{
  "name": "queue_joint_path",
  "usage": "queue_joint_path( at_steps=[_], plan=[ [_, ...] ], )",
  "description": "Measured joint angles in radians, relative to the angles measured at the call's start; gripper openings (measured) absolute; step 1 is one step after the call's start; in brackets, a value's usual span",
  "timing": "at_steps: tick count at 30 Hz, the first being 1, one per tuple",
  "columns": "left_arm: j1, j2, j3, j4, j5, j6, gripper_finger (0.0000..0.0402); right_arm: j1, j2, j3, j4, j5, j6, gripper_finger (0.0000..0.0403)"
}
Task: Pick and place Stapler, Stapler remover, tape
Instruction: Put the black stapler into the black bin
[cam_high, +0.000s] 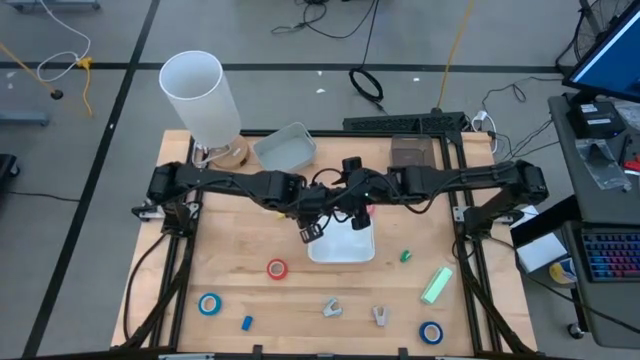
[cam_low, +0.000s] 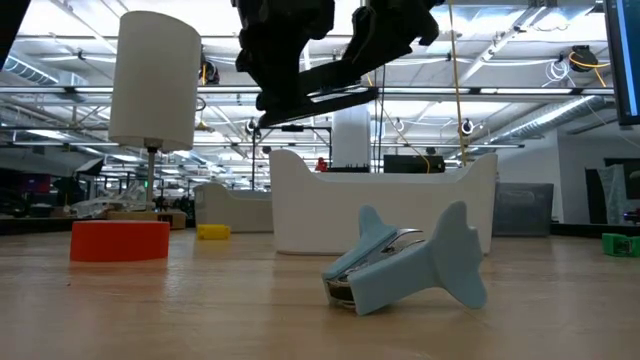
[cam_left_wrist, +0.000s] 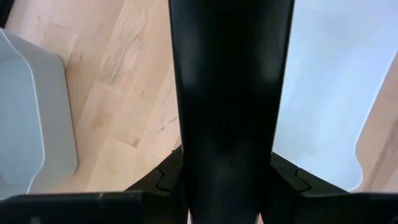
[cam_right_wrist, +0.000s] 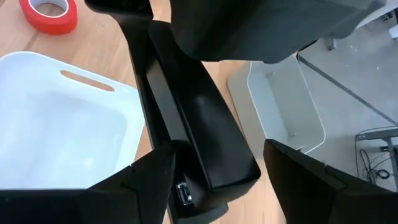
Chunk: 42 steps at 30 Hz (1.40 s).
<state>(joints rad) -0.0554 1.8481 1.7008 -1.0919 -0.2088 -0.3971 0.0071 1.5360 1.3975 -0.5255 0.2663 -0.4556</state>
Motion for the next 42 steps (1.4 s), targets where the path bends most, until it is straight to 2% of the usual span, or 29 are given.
queue_joint_path(
  at_steps=[9,17,31,42],
  plan=[
    [0.023,-0.001,0.001,0.019,0.007,0.060,0.0134,-0.041,0.037,-0.002,0.003,-0.063,0.018,0.0240],
    [0.022,0.060,0.003,0.025,0.024,0.077,0.0134,-0.041,0.066,-0.005,-0.072,-0.059,-0.021,0.0240],
    [0.028,0.061,0.003,0.043,0.024,0.093,0.0134,-0.041,0.066,-0.004,-0.075,-0.061,-0.005,0.0239],
    [0.020,0.061,0.002,0.047,0.003,0.110,0.0134,-0.039,0.066,-0.003,-0.077,-0.088,0.009,0.0207]
  ],
)
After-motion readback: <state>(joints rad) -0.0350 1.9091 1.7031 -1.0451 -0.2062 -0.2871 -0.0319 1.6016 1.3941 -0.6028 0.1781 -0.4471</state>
